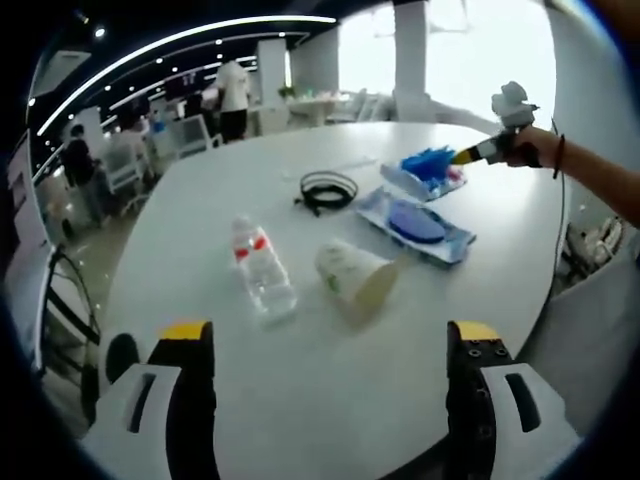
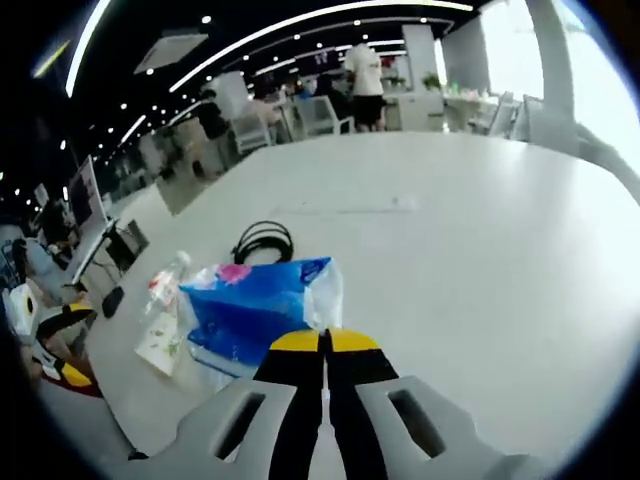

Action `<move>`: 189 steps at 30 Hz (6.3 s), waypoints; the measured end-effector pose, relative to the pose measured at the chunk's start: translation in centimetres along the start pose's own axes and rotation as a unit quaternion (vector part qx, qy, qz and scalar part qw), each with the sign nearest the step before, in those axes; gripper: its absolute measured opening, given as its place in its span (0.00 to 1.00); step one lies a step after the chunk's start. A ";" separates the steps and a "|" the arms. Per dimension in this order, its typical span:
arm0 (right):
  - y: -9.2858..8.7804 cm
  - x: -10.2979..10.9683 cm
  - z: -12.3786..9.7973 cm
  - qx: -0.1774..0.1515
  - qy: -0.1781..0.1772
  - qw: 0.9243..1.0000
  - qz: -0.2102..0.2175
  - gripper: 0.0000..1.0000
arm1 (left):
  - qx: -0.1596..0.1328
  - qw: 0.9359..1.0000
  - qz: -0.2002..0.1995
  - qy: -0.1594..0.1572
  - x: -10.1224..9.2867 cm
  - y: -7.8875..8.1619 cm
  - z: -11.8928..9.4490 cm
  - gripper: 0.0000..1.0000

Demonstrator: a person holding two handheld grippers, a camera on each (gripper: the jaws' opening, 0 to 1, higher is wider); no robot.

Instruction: Arrange the tabletop items into an orderly group along one side of the table until the central work area is clear of visible clutter.

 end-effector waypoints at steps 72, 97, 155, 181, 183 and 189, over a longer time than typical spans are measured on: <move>-0.9 -12.9 10.0 0.045 -0.062 0.995 0.059 0.02 | -0.022 0.999 -0.035 -0.019 -0.9 -0.3 0.3 0.99; 0.0 -12.2 8.5 0.018 -0.085 0.994 0.073 0.46 | -0.011 1.000 -0.016 -0.023 -0.3 -0.4 0.1 0.99; -7.0 6.6 -4.0 0.020 0.085 0.993 -0.085 0.99 | -0.066 0.995 -0.032 -0.066 -0.6 1.3 0.0 0.99; -11.0 10.2 -8.5 0.005 0.090 0.990 -0.108 0.99 | -0.047 0.995 -0.064 -0.056 3.4 4.7 1.8 0.93; -11.3 10.5 -8.6 0.003 0.092 0.990 -0.106 0.99 | -0.042 0.995 -0.066 -0.058 3.7 4.8 2.3 0.91; -12.6 11.1 -8.7 0.007 0.079 0.992 -0.099 0.99 | -0.044 0.994 -0.085 -0.055 4.9 5.6 3.8 0.87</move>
Point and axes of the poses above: the point that each gripper's makers call its tool centre point, and the gripper's own axes: z roughly forward along the fingers, x roughly to its left, y roughly out of its top, the point moved 6 cm from there along -z, roughly backward along the fingers
